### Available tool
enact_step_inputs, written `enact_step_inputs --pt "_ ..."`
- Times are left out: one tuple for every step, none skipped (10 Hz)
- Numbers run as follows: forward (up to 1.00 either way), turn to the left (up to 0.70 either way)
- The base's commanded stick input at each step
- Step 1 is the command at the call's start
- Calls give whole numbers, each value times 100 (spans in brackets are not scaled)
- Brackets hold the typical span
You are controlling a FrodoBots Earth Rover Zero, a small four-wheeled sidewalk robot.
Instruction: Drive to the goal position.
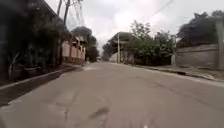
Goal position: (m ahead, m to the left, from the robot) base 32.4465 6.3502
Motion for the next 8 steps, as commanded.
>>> enact_step_inputs --pt "85 0" --pt "85 7" --pt "85 11" --pt "85 3" --pt "85 1" --pt "85 2" --pt "85 0" --pt "85 2"
